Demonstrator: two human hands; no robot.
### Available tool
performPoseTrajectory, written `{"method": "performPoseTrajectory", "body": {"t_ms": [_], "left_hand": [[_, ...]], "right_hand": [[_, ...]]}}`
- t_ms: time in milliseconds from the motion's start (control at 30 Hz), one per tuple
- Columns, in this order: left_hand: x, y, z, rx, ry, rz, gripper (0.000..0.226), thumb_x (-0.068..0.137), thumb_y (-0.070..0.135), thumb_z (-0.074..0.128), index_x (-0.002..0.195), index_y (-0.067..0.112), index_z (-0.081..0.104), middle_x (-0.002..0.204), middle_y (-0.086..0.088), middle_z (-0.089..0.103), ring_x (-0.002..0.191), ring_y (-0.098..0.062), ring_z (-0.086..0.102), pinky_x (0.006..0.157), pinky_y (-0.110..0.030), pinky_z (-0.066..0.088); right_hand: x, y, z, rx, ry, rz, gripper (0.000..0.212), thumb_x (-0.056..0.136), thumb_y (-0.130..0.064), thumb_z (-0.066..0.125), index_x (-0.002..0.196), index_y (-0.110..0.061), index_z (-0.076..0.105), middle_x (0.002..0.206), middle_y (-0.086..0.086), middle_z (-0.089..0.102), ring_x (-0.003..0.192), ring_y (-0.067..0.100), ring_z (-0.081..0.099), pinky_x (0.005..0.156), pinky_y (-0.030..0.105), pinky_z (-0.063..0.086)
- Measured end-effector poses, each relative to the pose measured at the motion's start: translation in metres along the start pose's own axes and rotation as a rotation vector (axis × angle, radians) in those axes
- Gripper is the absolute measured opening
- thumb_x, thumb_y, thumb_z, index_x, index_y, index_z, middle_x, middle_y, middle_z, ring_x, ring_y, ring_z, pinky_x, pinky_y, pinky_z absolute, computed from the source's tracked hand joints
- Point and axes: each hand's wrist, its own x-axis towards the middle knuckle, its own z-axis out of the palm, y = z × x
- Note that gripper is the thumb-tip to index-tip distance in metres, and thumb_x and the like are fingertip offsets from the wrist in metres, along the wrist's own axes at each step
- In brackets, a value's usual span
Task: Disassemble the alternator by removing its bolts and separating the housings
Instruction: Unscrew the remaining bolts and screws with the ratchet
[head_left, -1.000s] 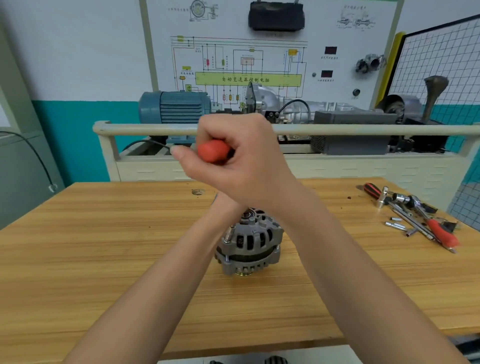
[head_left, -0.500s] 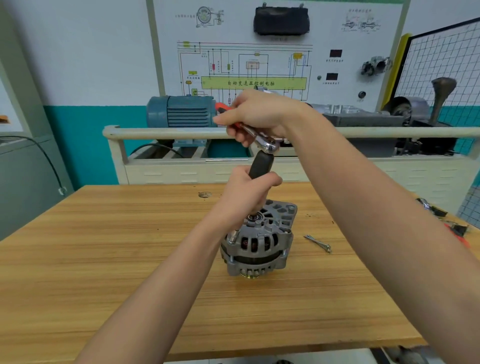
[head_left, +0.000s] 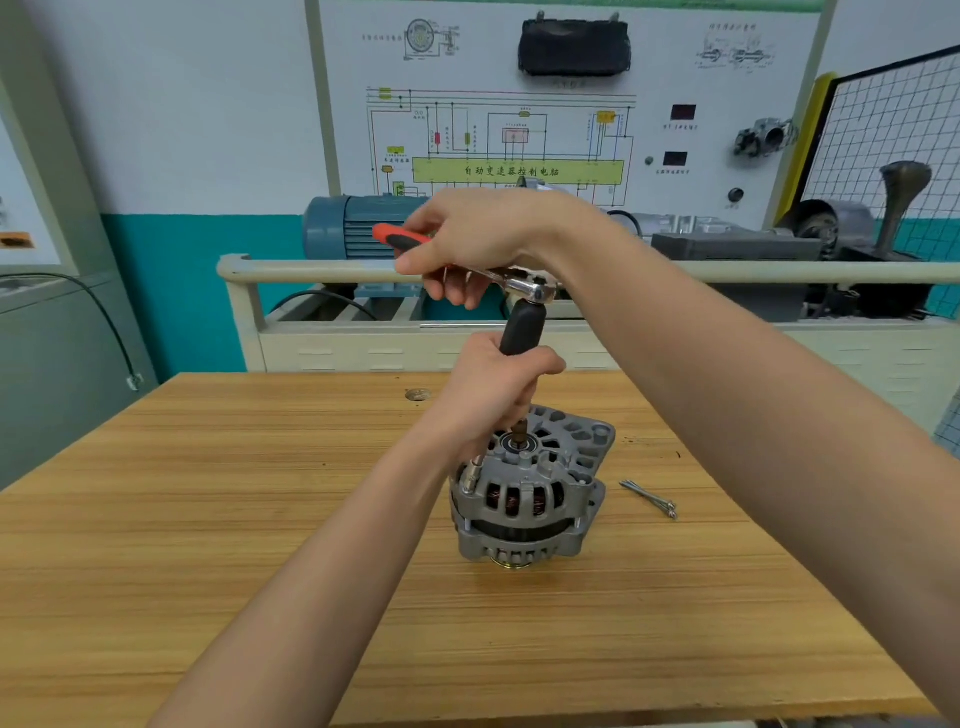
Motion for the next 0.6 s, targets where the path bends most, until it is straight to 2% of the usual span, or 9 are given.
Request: {"method": "performPoseTrajectory", "body": {"t_ms": [100,167,233,300,367,433,500,600], "left_hand": [[0.001,0.000,-0.003,0.022,-0.009,-0.011,0.046,0.085,0.007,0.063,0.051,0.024,0.038,0.044,0.007,0.031,0.036,-0.009,0.020,0.037,-0.017,0.020],[0.000,0.000,-0.005,0.023,0.002,-0.008,0.049,0.082,0.009,0.065,0.044,0.027,0.038,0.043,0.007,0.029,0.036,-0.009,0.020,0.037,-0.017,0.021],[-0.001,0.002,-0.008,0.009,0.050,-0.014,0.043,0.071,0.014,0.063,0.040,0.027,0.036,0.042,0.008,0.026,0.037,-0.009,0.019,0.037,-0.017,0.020],[-0.002,0.003,-0.012,-0.026,0.054,0.000,0.028,0.065,0.016,0.054,0.047,0.024,0.034,0.043,0.007,0.023,0.038,-0.010,0.018,0.038,-0.018,0.021],[-0.003,0.003,-0.019,-0.001,0.012,0.035,0.018,0.068,0.015,0.048,0.059,0.017,0.033,0.045,0.005,0.021,0.040,-0.011,0.020,0.042,-0.020,0.026],[-0.002,0.004,-0.026,0.078,-0.048,0.034,0.017,0.077,0.014,0.047,0.064,0.015,0.036,0.045,0.002,0.024,0.041,-0.014,0.028,0.049,-0.023,0.034],[-0.002,0.008,-0.026,0.110,-0.085,0.032,0.034,0.091,0.005,0.039,0.058,0.012,0.043,0.042,0.001,0.033,0.041,-0.013,0.040,0.053,-0.021,0.041],[0.001,0.011,-0.019,-0.089,-0.107,-0.017,0.072,0.095,-0.005,0.022,0.036,0.021,0.053,0.037,0.008,0.037,0.032,-0.004,0.037,0.038,-0.013,0.036]], "right_hand": [[-0.002,-0.012,0.007,-0.088,-0.024,-0.034,0.022,0.101,-0.017,0.049,0.119,-0.006,0.053,0.069,0.004,0.060,0.051,0.012,0.055,0.050,0.022,0.049],[-0.003,-0.016,0.018,-0.073,-0.013,-0.065,0.017,0.101,-0.016,0.046,0.116,-0.008,0.053,0.070,0.005,0.057,0.053,0.013,0.052,0.050,0.022,0.047],[-0.003,-0.021,0.032,-0.131,0.017,-0.146,0.014,0.101,-0.015,0.046,0.110,-0.010,0.056,0.070,0.002,0.056,0.054,0.009,0.050,0.052,0.018,0.044],[-0.004,-0.025,0.043,-0.253,0.048,-0.248,0.014,0.099,-0.017,0.048,0.107,-0.014,0.060,0.069,-0.009,0.054,0.053,-0.001,0.047,0.053,0.011,0.035],[-0.008,-0.029,0.050,-0.368,0.086,-0.317,0.020,0.097,-0.025,0.051,0.113,-0.020,0.062,0.065,-0.020,0.049,0.056,-0.005,0.045,0.055,0.014,0.030],[-0.013,-0.028,0.052,-0.401,0.117,-0.369,0.022,0.093,-0.037,0.056,0.107,-0.022,0.065,0.059,-0.026,0.049,0.057,-0.006,0.046,0.057,0.018,0.028],[-0.018,-0.024,0.054,-0.379,0.165,-0.425,0.036,0.088,-0.053,0.059,0.093,-0.019,0.067,0.057,-0.020,0.049,0.056,0.000,0.046,0.054,0.018,0.027],[-0.027,-0.021,0.058,-0.298,0.248,-0.467,0.052,0.087,-0.061,0.055,0.072,-0.012,0.059,0.053,-0.012,0.040,0.053,0.005,0.040,0.054,0.017,0.030]]}}
